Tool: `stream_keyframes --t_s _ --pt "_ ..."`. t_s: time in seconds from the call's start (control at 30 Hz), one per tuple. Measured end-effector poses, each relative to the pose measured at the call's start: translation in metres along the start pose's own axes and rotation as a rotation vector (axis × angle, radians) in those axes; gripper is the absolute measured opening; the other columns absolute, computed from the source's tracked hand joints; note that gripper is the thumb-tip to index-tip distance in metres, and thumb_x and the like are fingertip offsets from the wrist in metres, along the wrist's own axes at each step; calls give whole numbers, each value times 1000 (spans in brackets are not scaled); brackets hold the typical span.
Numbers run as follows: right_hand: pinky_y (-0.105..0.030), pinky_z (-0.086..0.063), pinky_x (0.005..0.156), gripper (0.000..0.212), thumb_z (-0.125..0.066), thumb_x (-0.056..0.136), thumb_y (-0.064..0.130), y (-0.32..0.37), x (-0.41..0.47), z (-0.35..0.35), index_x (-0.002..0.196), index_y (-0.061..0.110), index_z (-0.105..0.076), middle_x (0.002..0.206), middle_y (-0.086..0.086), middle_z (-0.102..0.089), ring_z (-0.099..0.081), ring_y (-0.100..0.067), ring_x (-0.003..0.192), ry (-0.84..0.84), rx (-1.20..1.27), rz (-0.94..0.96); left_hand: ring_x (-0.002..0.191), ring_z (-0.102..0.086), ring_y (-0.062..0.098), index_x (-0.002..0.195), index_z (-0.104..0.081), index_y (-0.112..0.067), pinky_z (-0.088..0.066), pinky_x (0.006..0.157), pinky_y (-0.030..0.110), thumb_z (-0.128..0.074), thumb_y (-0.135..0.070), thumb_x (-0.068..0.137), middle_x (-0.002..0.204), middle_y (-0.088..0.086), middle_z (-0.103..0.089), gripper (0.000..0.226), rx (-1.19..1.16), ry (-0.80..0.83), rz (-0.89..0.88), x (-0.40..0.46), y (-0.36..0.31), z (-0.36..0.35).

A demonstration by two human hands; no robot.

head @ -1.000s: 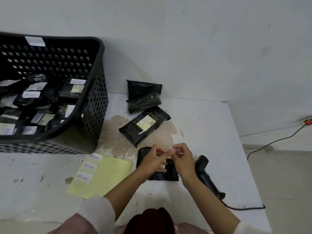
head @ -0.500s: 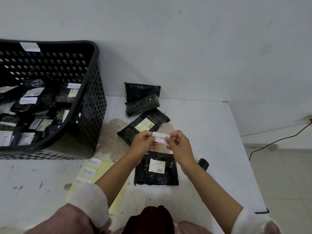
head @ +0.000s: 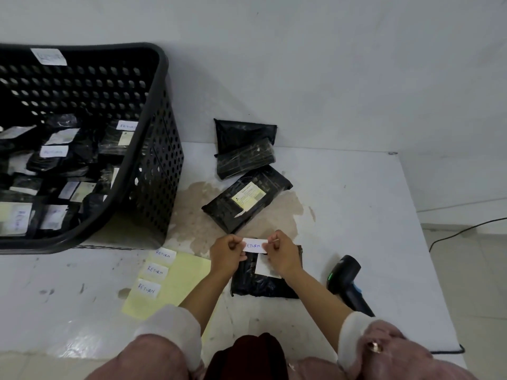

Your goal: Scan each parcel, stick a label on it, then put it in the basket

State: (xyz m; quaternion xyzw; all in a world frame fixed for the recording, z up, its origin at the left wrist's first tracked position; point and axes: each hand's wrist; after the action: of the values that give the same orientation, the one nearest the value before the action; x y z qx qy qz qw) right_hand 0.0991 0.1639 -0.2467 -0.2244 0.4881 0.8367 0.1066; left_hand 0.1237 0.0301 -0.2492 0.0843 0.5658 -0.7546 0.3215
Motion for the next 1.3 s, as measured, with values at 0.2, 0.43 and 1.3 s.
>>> stream_keyframes --t_s 0.2,0.43,1.3 --pt "-20 -37 55 10 -54 93 8 -6 9 -12 87 12 -49 89 -11 -64 -54 -20 77 -32 -104 -5 74 -63 20 91 -62 -1 -53 52 11 -59 0 90 89 13 -64 3 105 -36 -48 8 10 -5" --pt "-34 -50 67 7 -52 95 17 -7 11 -17 100 13 -50 95 -7 -62 -60 -22 79 -53 -367 58 79 -64 20 98 -60 -4 -60 69 35 -58 -1 90 88 12 -65 8 221 -19 -187 5 12 -5" --pt "-50 7 119 80 -29 98 55 -39 -24 -3 152 13 12 162 -6 11 11 -28 148 214 -1083 487 73 -61 26 97 -45 -10 -56 70 41 -55 1 88 75 10 -56 17 427 -26 -241 2 6 -9"
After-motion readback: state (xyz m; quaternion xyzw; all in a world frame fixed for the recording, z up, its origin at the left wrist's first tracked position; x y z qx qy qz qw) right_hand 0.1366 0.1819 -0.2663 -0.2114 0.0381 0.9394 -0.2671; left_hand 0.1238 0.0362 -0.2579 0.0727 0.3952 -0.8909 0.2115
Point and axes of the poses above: each hand's wrist, its own x-axis towards the middle knuckle, its own z-axis out of the back of the hand, y = z × x
